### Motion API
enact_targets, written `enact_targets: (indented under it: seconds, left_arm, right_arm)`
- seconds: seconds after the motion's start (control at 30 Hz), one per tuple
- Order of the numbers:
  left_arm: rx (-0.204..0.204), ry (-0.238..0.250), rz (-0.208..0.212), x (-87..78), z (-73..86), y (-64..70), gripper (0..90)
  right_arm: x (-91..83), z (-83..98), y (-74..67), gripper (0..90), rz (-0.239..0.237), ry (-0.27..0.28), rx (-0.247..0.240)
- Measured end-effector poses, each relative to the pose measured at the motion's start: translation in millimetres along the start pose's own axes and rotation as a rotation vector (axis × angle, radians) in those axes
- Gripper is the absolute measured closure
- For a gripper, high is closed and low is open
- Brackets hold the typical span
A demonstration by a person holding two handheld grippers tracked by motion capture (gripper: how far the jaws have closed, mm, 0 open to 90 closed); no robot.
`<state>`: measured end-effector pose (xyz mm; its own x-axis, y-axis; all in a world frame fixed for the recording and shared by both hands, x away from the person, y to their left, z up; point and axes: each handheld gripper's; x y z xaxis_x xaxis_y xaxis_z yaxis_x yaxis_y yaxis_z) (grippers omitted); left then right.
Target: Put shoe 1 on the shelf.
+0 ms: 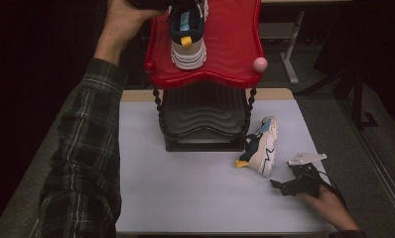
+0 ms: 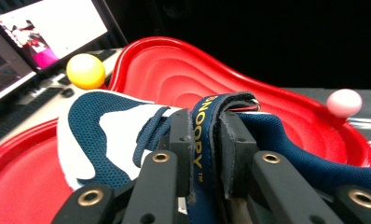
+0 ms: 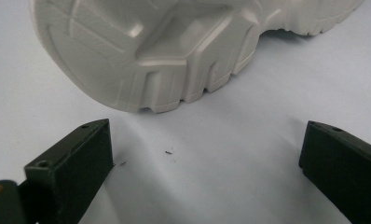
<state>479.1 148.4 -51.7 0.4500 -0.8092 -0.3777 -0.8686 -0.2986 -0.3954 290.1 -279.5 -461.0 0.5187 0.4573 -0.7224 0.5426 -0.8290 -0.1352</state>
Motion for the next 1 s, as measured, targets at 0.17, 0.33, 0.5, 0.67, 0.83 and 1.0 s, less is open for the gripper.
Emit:
enact_targets:
  seconds: [0.17,0.33,0.5,0.67,0.83,1.0]
  left_arm:
    - [-0.047,0.000,0.022,-0.6,3.7,-2.7,55.0]
    - [-0.073,0.017,0.028,-6.1,7.4,0.8,36.8]
    - [-0.095,0.040,0.045,-18.4,10.4,7.0,27.8]
    - [-0.119,0.024,0.053,-33.5,16.8,19.0,21.5]
    - [-0.136,0.013,0.053,-48.8,25.6,30.2,16.0]
    - [-0.150,-0.011,0.048,-68.1,43.9,49.0,14.7]
  right_arm:
    - [0.0,0.0,0.0,2.1,0.000,0.000,0.000]
    - [0.0,0.0,0.0,2.1,0.000,0.000,0.000]
    - [0.1,0.0,0.0,2.1,0.000,0.000,-0.001]
    - [0.0,0.0,0.0,2.1,0.001,-0.001,0.001]
    - [-0.1,0.0,0.0,2.1,0.000,-0.001,0.001]
    - [0.0,-0.1,-0.1,2.1,0.001,-0.002,0.001]
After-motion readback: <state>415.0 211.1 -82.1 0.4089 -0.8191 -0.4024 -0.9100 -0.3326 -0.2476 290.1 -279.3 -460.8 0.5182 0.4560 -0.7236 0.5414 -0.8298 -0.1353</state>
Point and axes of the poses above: each handheld gripper's, and its own axes: x roughly forward along the jaws, z roughly out of its underside, y roughly to its right, and after that the axes turned 9 degrees about x, right-handed
